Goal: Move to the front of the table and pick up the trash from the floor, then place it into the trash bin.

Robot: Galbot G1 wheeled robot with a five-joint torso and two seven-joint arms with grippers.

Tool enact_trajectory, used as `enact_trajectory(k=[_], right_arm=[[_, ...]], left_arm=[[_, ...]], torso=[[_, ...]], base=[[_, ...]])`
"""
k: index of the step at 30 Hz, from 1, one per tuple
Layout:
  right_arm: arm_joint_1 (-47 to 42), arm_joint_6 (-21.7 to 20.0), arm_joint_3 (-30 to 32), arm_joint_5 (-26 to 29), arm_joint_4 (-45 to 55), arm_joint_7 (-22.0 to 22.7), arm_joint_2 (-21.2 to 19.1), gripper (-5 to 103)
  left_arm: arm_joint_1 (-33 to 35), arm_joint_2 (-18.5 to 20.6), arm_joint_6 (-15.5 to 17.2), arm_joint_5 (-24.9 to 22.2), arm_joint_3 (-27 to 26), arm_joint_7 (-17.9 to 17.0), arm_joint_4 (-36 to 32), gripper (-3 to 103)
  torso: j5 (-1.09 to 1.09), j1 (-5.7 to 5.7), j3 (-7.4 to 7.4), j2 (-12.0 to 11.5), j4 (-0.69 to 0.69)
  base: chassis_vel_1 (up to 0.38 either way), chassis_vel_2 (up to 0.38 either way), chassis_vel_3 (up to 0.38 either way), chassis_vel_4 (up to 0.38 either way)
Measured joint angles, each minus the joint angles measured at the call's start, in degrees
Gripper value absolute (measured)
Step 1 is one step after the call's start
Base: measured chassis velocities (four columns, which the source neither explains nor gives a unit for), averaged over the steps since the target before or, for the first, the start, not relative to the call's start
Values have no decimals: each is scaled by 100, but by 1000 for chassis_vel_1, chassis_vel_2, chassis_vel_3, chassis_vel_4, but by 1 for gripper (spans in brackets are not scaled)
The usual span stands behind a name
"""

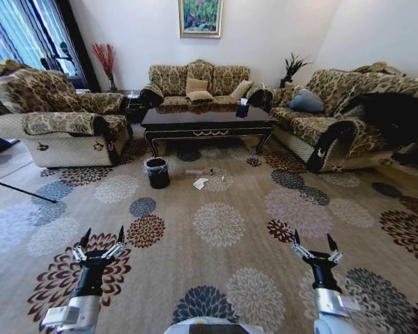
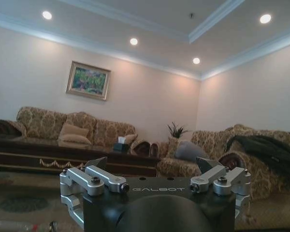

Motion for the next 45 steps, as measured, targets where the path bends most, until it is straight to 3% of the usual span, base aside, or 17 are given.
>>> enact_trajectory(k=[28,45], right_arm=[[35,153,-251,-217,-86,38,143,100],[334,59,-354,-200,-283,59,42,100]], left_arm=[[-46,-50,-192,-405,-274,50,560,100],[-131,-119,-209,-201,-245,116,710,100]], torso=[[-1,-238,-369,-605,-2],[0,-365,-605,-969,-2]], base=[[0,0,0,0],[0,0,0,0]])
